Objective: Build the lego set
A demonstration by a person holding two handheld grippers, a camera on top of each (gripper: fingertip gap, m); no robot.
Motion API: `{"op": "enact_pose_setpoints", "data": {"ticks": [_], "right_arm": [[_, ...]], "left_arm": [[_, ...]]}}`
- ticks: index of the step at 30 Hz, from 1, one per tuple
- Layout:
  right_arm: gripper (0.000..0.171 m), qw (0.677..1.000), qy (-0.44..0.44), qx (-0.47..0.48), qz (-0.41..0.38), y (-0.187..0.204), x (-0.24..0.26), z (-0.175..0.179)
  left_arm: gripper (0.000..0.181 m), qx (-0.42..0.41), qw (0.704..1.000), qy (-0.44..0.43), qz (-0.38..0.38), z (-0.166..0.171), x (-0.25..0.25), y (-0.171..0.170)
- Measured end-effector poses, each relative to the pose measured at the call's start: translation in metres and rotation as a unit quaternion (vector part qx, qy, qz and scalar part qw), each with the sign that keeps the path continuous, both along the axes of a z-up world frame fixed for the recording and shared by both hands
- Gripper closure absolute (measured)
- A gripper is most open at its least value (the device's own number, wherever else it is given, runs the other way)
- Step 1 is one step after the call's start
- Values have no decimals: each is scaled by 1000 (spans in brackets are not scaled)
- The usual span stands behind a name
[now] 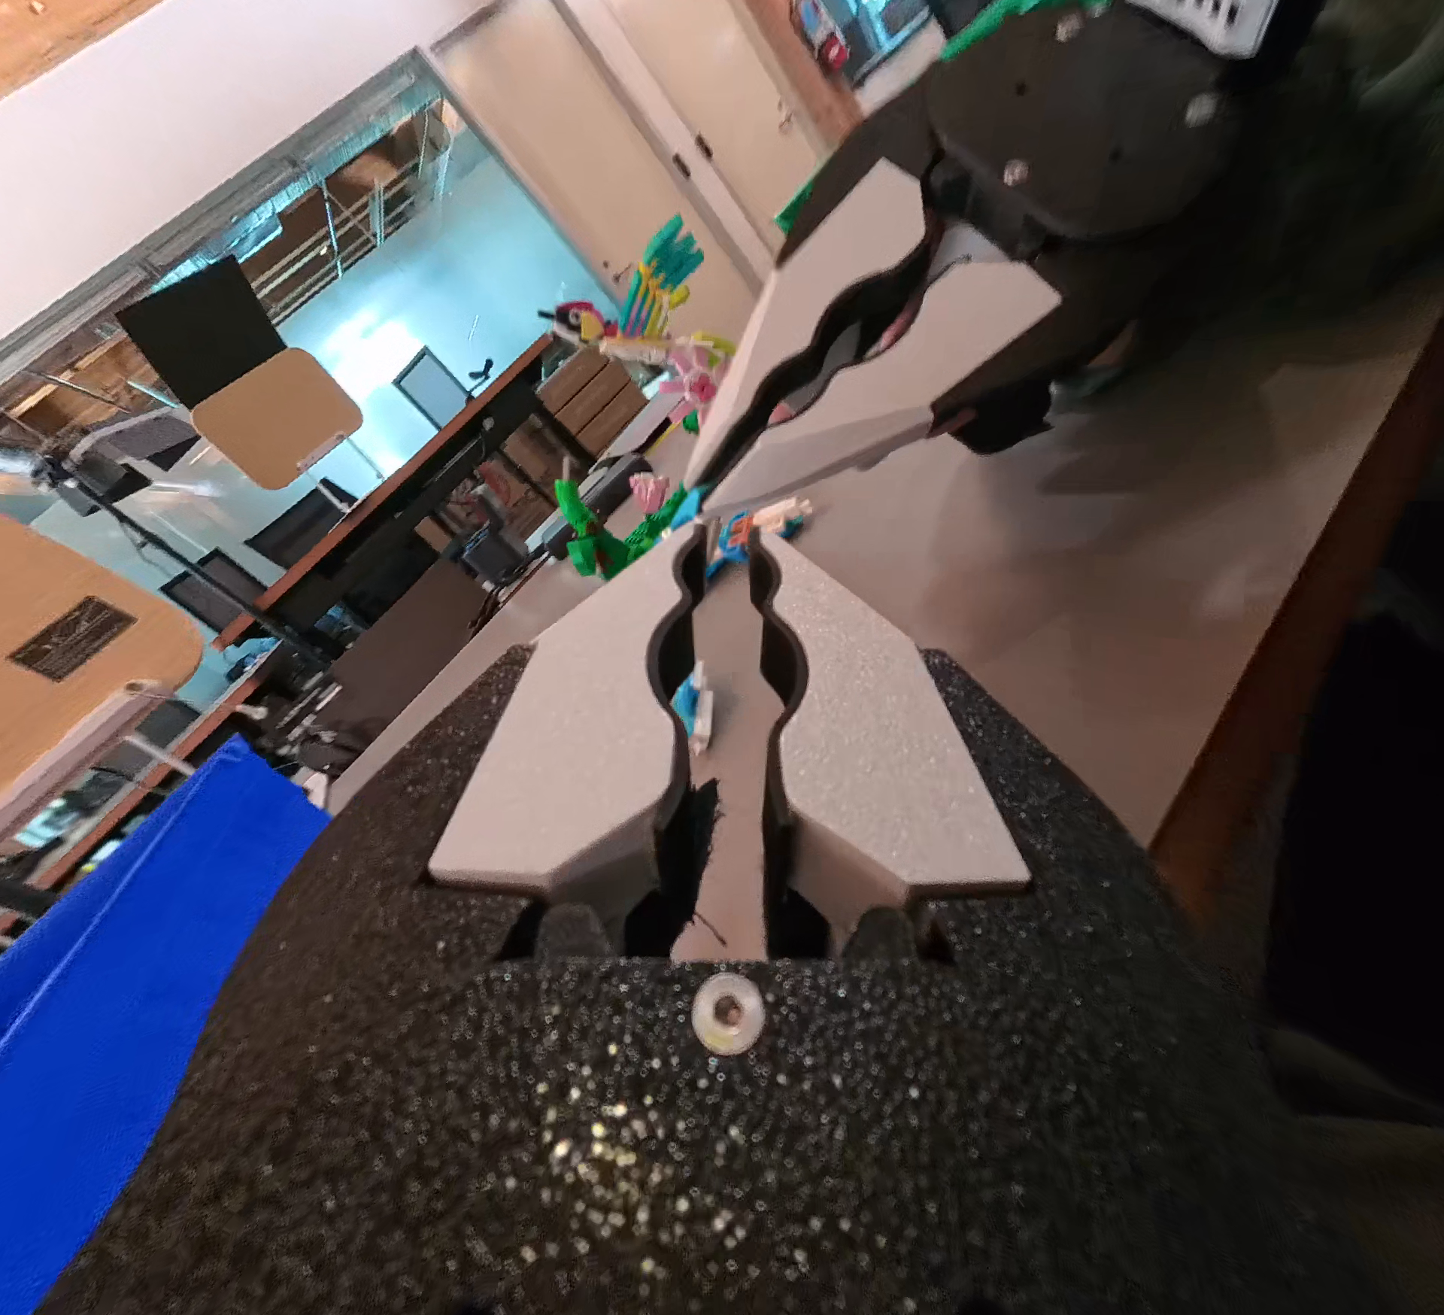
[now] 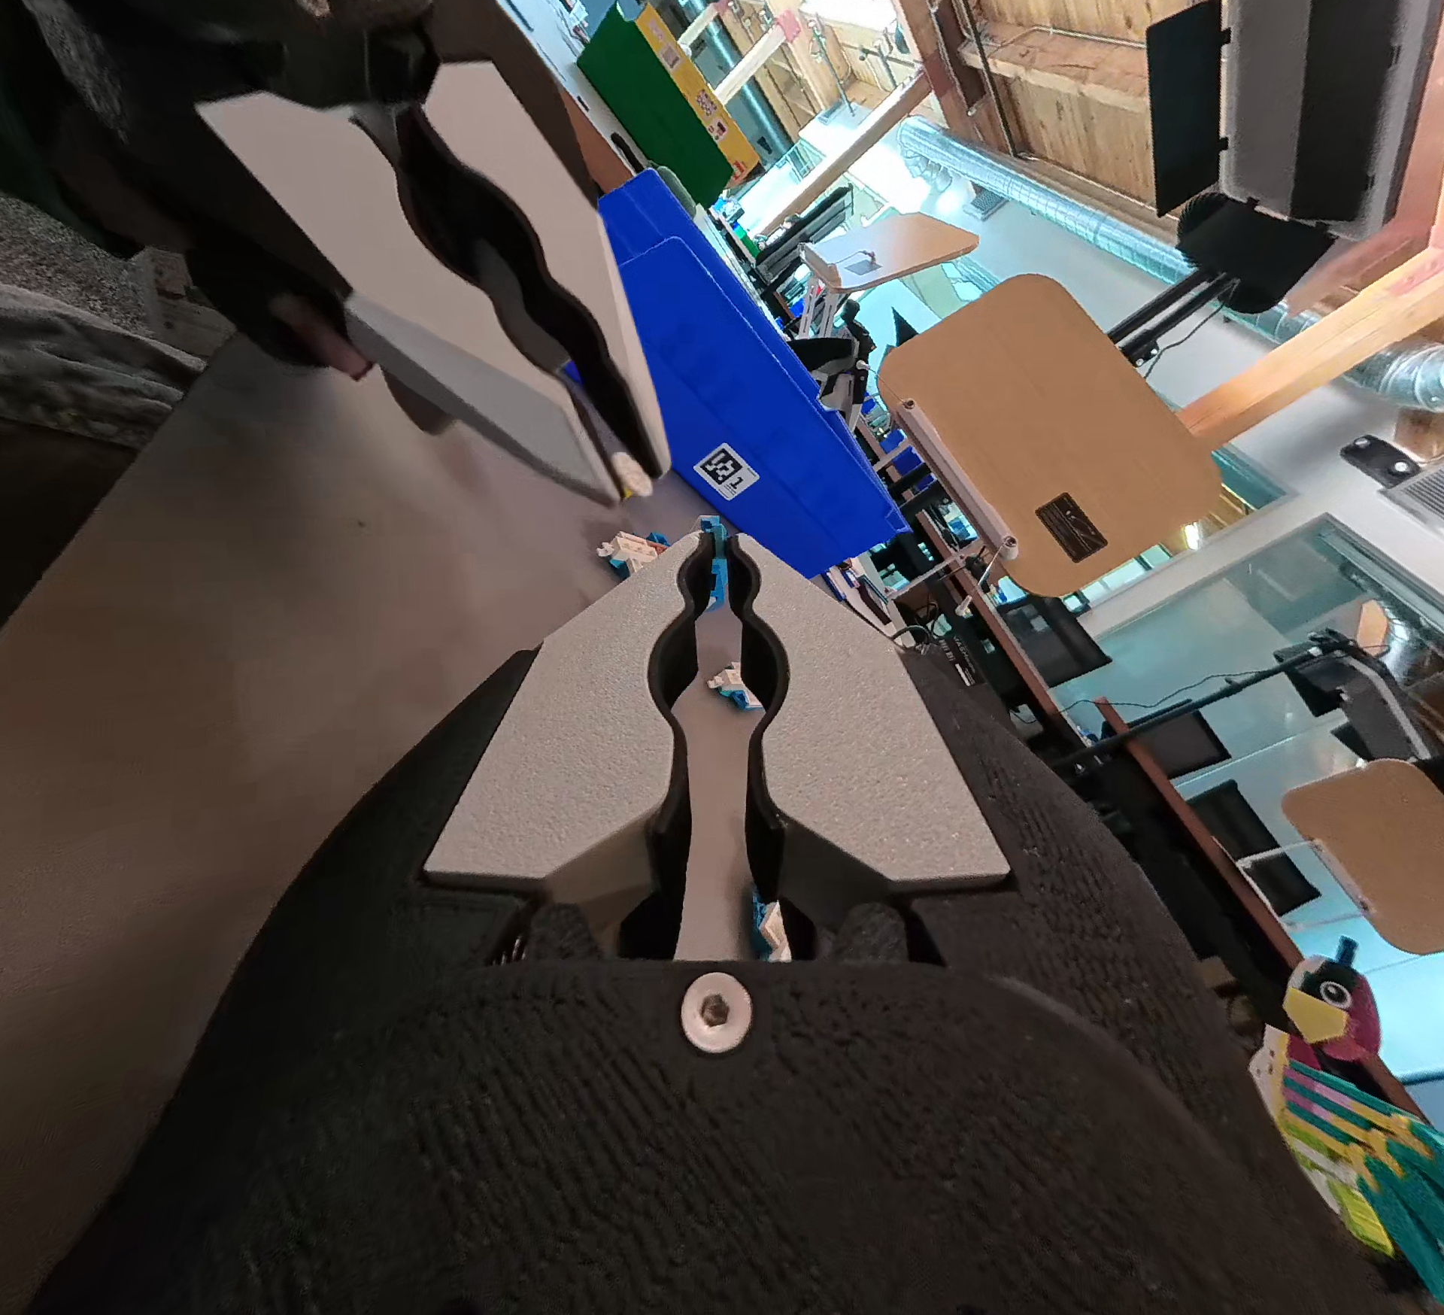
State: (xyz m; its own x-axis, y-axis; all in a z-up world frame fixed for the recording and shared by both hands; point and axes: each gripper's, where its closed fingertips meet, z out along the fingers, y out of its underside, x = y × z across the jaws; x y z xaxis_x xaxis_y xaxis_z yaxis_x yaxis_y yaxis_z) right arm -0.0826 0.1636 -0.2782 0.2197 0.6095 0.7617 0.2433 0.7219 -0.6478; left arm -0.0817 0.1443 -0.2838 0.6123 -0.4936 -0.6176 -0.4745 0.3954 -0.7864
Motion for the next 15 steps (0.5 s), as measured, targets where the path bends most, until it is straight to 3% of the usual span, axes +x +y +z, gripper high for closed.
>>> {"op": "enact_pose_setpoints", "data": {"ticks": [4,15], "right_arm": [[170,1000,0,-2,-1,0,0,0],[170,1000,-2,-6,-1,0,0,-2]], "left_arm": [[174,-9,999,-37,-2,8,-4,0],[175,-10,999,-34,-4,7,-3,0]]}}
